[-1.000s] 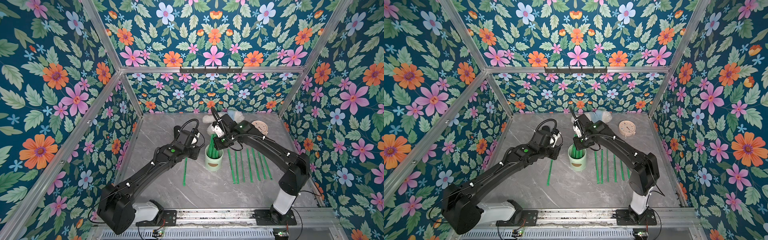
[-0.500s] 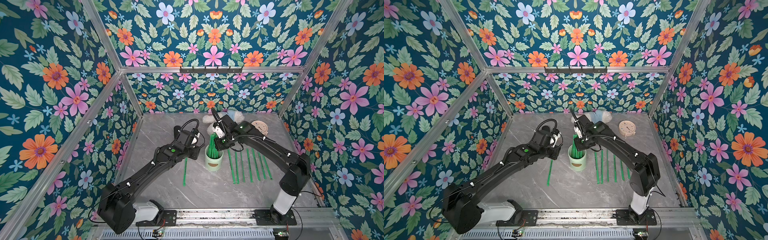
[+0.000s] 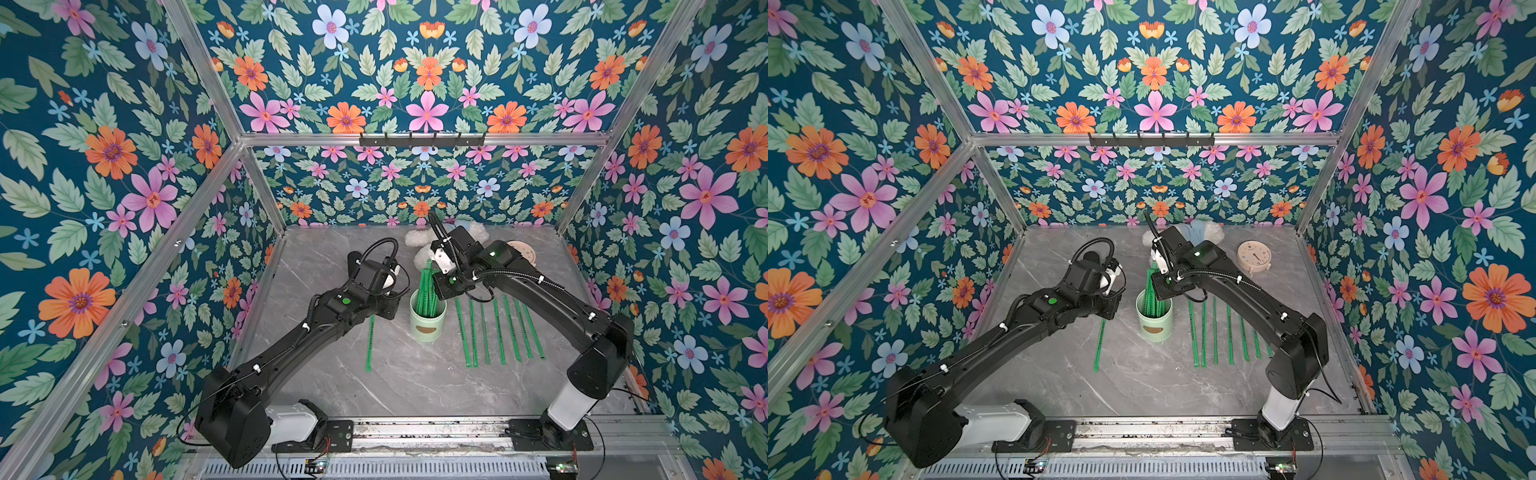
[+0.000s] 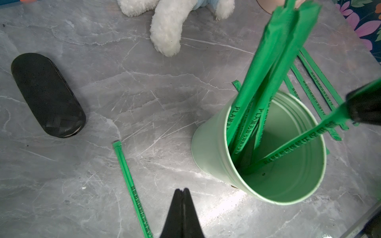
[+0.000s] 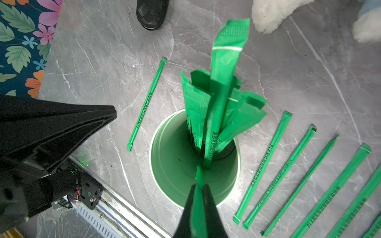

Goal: Take the straws out of the storage container
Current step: Pick up the straw from the container.

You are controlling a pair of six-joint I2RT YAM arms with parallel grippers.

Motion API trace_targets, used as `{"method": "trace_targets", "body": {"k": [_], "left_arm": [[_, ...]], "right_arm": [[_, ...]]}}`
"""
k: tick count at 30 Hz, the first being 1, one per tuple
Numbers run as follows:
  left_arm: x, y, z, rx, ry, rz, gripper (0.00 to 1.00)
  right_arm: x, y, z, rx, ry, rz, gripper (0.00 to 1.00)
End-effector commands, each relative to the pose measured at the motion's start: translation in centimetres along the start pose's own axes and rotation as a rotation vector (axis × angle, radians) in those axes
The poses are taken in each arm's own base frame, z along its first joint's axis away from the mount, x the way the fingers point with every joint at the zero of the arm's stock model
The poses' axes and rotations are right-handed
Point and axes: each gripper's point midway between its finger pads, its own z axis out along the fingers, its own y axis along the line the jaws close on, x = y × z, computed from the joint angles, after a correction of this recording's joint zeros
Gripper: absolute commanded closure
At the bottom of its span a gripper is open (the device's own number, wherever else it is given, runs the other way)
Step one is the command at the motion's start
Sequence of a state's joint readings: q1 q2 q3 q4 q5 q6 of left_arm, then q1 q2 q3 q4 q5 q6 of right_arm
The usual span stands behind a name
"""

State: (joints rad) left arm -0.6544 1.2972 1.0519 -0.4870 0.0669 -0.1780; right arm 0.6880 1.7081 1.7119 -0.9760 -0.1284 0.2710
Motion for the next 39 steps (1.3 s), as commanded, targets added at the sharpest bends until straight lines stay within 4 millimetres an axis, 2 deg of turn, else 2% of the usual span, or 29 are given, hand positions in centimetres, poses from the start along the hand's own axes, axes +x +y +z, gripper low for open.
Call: {"method": "trace_targets", "body": {"k": [1,10,14,20,23,28,39], "left_arm": [[0.0,0.0,-0.2,-0.004,0.005,0.003,1.00],[0.0,0.0,-0.1,-0.003,0.006,0.003,1.00],[-0.1,0.0,-0.1,-0.003,0.005,0.004,1.00],[0.0,0.1,-0.1,-0.006,0.006,0.004,1.00],[0.0,0.1,0.0,-0.006,0.009,0.003,1.00],[0.0,0.0,-0.1,-0.005,0.006,0.004,1.00],[0.0,0.0,0.0,-0.003,0.010,0.003,1.00]], "right_arm": [[0.3,0.1,-0.5,-0.002,0.007,-0.022,0.93],[0.4,0.0,0.0,0.000,0.014,-0.024,0.93],[0.5,-0.1,1.4,0.007,0.056,-0.022,0.93],[-0.6,1.0,3.6,-0.051,0.072,-0.014,0.93],[-1.0,1.7,3.7,-0.085,0.068,-0.012,0.93],[-1.3,2.3,3.2,-0.117,0.060,-0.011,0.93],[-1.1,1.6,0.6,-0.073,0.018,-0.021,0.93]]}}
